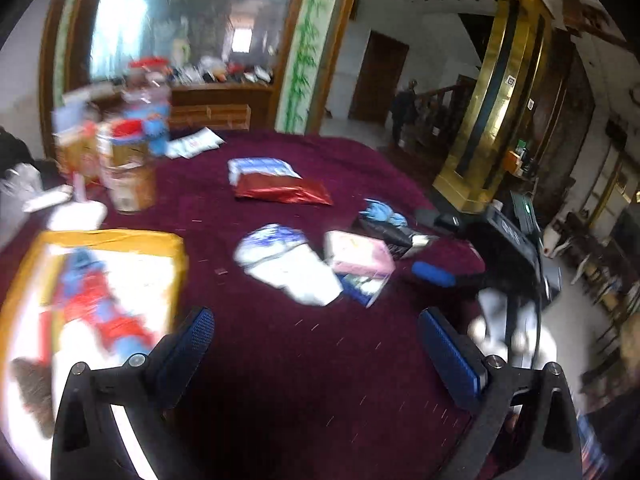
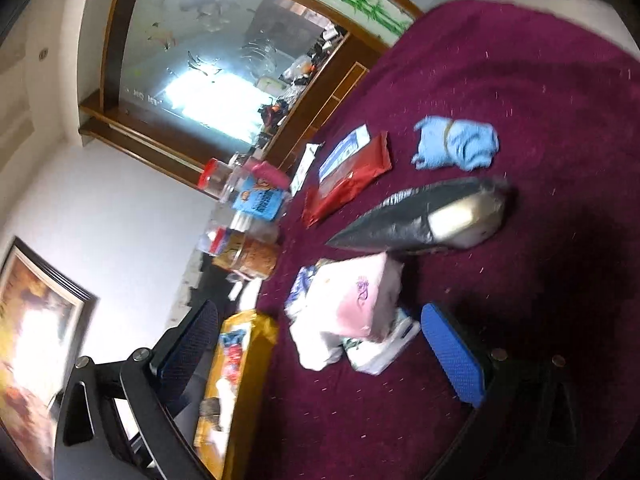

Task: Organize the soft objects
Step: 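Grasp the white sock with the left tool while the right tool grasps the pink tissue pack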

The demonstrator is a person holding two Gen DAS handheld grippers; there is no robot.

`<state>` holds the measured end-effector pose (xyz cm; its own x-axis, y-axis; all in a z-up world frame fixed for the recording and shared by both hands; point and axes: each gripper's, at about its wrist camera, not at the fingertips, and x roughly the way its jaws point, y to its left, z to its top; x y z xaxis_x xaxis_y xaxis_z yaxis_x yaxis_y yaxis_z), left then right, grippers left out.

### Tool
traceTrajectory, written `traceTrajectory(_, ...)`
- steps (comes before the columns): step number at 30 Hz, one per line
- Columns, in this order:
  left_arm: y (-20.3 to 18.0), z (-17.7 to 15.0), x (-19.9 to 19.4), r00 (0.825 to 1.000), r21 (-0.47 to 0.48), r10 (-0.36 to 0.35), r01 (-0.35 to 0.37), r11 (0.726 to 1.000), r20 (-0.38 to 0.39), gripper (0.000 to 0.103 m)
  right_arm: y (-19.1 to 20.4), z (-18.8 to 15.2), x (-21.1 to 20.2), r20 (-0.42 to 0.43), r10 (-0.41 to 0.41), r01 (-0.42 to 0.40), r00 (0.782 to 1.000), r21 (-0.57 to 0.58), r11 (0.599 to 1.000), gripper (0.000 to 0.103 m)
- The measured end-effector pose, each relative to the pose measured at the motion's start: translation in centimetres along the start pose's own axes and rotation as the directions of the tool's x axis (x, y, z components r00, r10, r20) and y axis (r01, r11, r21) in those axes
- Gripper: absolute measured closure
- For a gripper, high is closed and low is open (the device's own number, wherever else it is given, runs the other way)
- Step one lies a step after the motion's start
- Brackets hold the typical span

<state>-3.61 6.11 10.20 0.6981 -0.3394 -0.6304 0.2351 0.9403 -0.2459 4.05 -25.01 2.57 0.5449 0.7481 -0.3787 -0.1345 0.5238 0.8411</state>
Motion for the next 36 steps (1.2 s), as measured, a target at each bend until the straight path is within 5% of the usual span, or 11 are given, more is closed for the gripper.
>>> traceTrajectory(9,-2.7,5.6,12.5,0.986,-0.056,-0.047,0.038,0.998,-0.159,0.001,-2.6,0.8,-2.0,0.053,0.144,-0.151,0.988,0.155,0.976,0.001)
traceTrajectory(15,-4.5,5.2,17.6,0.972,-0.033,-0.042,0.036,0.999,-0.230,0.001,-4.4,1.2,-2.7,0.094,0.202,-0.219,0.975,0.247,0.944,0.001)
traceTrajectory(19,-6.0,3.0,16.4,0.933,-0.019,-0.205,0.209,0.978,-0.296,0.002,-4.9,1.2,-3.0,0.108,0.217,-0.239,0.970,0.273,0.932,0.001)
traceTrajectory(22,-8.3,0.2,12.8,0.825,0.018,-0.390,0.434,0.901,-0.409,0.005,-4.9,1.3,-3.0,0.114,0.209,-0.233,0.971,0.274,0.933,0.000)
traceTrajectory(23,-8.7,-0.5,11.6,0.819,0.045,-0.391,0.449,0.892,-0.419,0.007,-5.0,1.2,-3.0,0.113,0.228,-0.251,0.967,0.282,0.926,0.000)
traceTrajectory(26,-8.5,-1.4,7.6,0.847,0.142,-0.347,0.432,0.890,-0.403,0.007,-5.4,1.1,-3.0,0.115,0.245,-0.268,0.963,0.301,0.915,0.000)
traceTrajectory(29,-6.6,-0.9,5.1,0.928,0.182,-0.219,0.281,0.942,-0.302,0.006,-5.3,1.1,-2.9,0.107,0.237,-0.259,0.965,0.292,0.921,0.000)
traceTrajectory(31,-4.9,-0.2,4.8,0.963,0.160,-0.110,0.152,0.975,-0.245,0.006,-5.2,1.0,-2.9,0.101,0.233,-0.253,0.967,0.286,0.924,0.000)
traceTrajectory(36,0.1,0.7,7.3,0.971,-0.020,0.049,-0.056,0.998,-0.235,0.006,-4.9,1.0,-2.7,0.091,0.222,-0.239,0.971,0.275,0.931,0.000)
